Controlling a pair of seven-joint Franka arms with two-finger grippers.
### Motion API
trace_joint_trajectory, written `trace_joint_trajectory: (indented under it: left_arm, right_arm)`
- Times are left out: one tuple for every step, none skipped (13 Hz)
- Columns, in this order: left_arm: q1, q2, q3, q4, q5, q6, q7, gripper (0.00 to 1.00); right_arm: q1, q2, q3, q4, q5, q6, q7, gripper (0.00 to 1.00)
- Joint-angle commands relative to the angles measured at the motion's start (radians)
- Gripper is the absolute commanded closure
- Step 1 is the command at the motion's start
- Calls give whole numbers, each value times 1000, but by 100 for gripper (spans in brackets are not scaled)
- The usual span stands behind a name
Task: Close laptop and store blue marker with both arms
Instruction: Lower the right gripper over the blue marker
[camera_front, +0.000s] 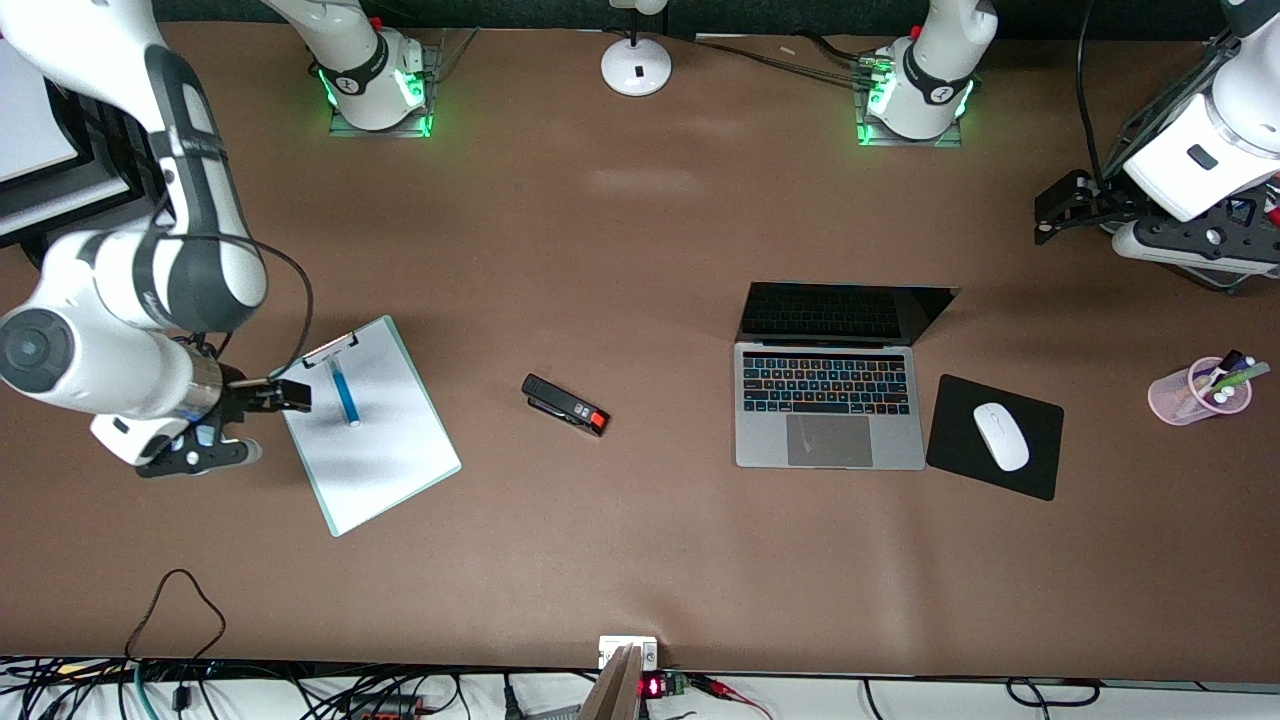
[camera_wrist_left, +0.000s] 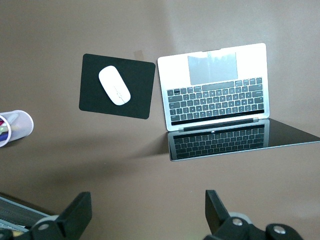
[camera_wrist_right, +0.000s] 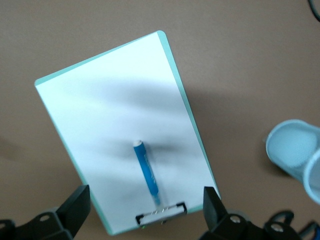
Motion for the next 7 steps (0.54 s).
trace_joint_trajectory:
  left_arm:
    - [1,-1,-2,14,19,-17,22,0]
    - [1,-1,-2,14,19,-17,23,0]
    - [1,-1,-2,14,19,-17,23,0]
    - [1,-1,-2,14,19,-17,22,0]
    - [1,0,-2,14,19,-17,23,0]
    - [1,-1,-2,14,19,-17,23,0]
    - [1,-1,-2,14,19,-17,22,0]
  right_arm:
    - [-3,47,-1,4,12,48,-87,0]
    - [-3,61,-1,4,11,68,-131,0]
    - [-3,83,-1,4,11,88,-179,0]
    - [-3,104,-1,4,12,100,-210,0]
    - [-3,121,-1,2,11,103,-228,0]
    - [-2,130,-1,1,9,105,-240,0]
    - [0,132,-1,-5,8,105,-259,0]
